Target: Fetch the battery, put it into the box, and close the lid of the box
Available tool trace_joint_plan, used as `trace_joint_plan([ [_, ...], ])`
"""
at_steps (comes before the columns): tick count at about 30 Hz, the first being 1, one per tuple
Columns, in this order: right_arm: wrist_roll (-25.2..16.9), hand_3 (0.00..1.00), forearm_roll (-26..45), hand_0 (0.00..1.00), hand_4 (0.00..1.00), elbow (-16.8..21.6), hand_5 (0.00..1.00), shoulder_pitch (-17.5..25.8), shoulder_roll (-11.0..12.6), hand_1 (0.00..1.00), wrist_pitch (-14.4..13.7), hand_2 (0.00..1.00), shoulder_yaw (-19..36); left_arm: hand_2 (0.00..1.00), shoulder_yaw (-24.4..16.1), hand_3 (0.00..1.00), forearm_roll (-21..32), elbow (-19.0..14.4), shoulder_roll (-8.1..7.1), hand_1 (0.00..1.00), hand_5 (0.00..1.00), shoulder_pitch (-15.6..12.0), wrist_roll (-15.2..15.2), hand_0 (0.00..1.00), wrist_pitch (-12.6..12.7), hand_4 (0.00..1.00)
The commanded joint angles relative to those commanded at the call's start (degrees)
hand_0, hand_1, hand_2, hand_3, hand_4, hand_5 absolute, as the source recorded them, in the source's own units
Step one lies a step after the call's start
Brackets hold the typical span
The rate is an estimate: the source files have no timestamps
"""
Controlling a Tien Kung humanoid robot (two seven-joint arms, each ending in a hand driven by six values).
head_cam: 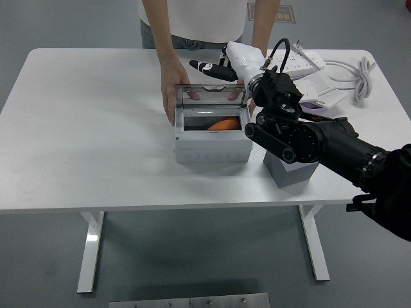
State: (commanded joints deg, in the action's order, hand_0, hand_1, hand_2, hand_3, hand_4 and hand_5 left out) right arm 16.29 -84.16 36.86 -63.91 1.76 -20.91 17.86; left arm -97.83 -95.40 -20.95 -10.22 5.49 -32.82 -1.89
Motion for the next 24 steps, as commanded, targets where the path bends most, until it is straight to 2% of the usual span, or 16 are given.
trace_joint_plan([
  [2, 0.0, 0.389, 0.2, 0.496, 0.998, 0.0, 0.998, 0.1, -0.1, 0.383, -0.2, 0.429, 0.0, 0.577, -0.1, 0.527, -0.1, 0.0, 0.01, 0.714, 0.002, 0.0, 0.0, 0.5, 0.0, 0.127],
  [3, 0.0, 0.407, 0.2, 0.58, 0.998, 0.0, 0.998, 0.2, -0.1, 0.444, -0.3, 0.46, -0.1, 0.577, -0.1, 0.528, -0.1, 0.0, 0.02, 0.715, 0.002, 0.1, 0.0, 0.5, 0.0, 0.128],
  [16, 0.3, 0.419, 0.5, 0.602, 0.998, 0.7, 0.998, 1.2, -0.4, 0.475, -0.8, 0.479, -0.8, 0.576, 0.1, 0.53, 0.1, 0.1, 0.12, 0.712, 0.002, 0.2, 0.2, 0.498, 0.1, 0.112],
  [24, 2.1, 0.418, -0.7, 0.601, 0.998, 2.8, 0.998, 2.6, -0.6, 0.48, -0.8, 0.48, -0.9, 0.576, 0.4, 0.531, 0.9, 0.1, 0.29, 0.713, 0.002, -0.2, 0.2, 0.499, 0.4, 0.113],
])
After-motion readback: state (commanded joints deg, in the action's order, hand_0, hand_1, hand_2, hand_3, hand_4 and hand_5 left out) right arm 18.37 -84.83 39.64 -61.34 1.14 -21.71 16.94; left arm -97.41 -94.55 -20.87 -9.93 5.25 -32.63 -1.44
